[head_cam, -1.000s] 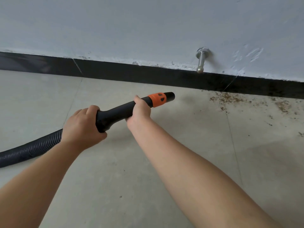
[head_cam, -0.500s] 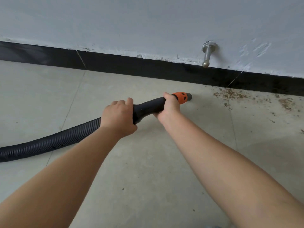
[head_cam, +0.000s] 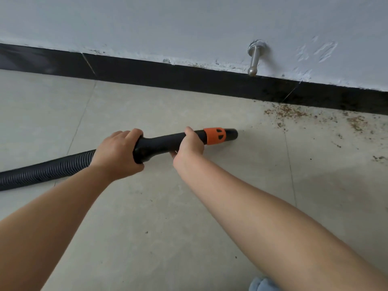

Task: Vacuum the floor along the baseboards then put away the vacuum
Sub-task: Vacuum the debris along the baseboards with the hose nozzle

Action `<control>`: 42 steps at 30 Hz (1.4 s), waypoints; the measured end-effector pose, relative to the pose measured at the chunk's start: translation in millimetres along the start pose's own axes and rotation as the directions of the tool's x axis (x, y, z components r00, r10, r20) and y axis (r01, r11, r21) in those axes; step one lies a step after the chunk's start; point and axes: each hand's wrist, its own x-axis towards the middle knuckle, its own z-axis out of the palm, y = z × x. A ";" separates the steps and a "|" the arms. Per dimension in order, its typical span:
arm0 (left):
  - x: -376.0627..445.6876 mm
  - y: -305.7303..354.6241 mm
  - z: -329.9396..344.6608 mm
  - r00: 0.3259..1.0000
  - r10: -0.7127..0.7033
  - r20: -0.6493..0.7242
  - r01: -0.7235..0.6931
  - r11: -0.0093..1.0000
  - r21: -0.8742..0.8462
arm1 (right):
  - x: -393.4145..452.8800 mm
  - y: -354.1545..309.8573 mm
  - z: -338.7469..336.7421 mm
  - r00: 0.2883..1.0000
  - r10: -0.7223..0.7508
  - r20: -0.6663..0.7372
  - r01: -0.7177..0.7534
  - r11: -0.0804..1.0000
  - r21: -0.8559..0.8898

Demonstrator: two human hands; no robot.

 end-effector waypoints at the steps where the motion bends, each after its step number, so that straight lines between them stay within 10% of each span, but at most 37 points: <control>1: -2.2 -2.5 -0.3 1.000 -0.005 0.016 0.005 1.000 0.004 | -0.3 4.1 -2.0 1.000 0.013 0.012 -0.013 1.000 0.000; 8: 6.4 53.7 7.9 0.996 0.085 0.025 -0.088 0.972 0.216 | 11.4 -34.1 -26.5 0.995 -0.085 -0.060 0.084 0.996 -0.019; 18: 42.7 122.0 28.1 0.989 0.146 0.021 -0.147 0.986 0.085 | 22.3 -88.6 -58.2 0.957 -0.179 -0.227 0.188 0.982 0.016; 24: 35.0 57.7 15.8 0.982 0.003 -0.188 -0.018 0.997 -0.079 | -5.1 -70.2 -10.6 0.984 -0.159 -0.076 0.158 0.987 -0.022; 34: -30.0 -55.4 11.5 0.854 0.093 -0.511 0.008 0.981 0.193 | -30.0 34.3 49.0 0.992 0.077 0.102 -0.072 0.996 -0.048; 42: -79.5 -117.2 -7.6 0.933 0.024 -0.360 0.025 0.991 0.131 | -63.7 97.4 63.8 0.964 0.197 0.181 -0.192 0.980 -0.046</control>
